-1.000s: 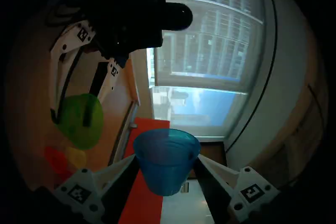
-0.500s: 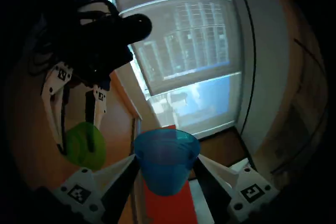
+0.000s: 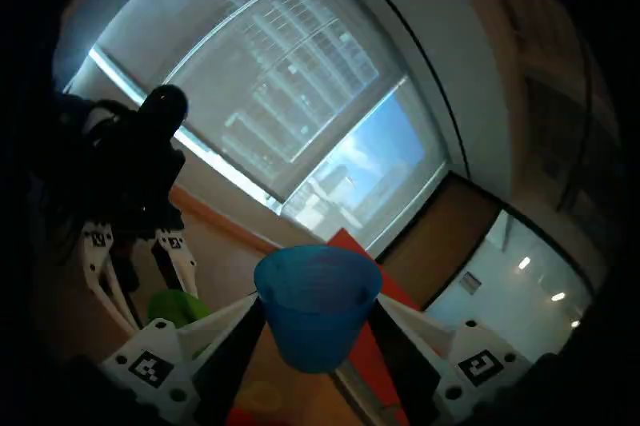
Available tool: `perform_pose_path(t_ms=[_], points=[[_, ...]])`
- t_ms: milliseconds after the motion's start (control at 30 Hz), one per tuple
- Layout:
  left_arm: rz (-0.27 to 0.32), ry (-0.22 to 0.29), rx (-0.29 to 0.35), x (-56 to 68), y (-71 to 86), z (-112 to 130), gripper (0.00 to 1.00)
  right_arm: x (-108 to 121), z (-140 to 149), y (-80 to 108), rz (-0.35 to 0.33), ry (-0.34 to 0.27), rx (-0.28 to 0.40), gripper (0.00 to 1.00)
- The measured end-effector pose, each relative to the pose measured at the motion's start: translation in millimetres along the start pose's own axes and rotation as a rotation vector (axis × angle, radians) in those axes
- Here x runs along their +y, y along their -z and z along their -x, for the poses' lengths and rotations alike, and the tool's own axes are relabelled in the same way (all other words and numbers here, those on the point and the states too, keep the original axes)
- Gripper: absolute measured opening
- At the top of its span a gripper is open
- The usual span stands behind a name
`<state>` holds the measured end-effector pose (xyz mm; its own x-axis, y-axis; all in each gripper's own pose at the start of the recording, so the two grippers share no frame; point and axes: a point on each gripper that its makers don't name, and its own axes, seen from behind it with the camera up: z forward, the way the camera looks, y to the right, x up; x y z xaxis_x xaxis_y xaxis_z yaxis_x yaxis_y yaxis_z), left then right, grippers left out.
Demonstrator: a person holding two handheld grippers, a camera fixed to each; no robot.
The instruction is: Pour water
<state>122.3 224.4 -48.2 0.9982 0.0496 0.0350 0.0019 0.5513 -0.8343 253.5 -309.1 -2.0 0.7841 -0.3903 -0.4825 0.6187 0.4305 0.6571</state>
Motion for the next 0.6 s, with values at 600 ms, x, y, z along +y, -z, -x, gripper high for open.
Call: perform_pose_path(t_ms=[600], points=[[-0.021,-0.009,-0.003,-6.1,2.1,-2.8,0.81,2.9,4.7,3.7,-0.061,-0.526,-0.002,0.86]])
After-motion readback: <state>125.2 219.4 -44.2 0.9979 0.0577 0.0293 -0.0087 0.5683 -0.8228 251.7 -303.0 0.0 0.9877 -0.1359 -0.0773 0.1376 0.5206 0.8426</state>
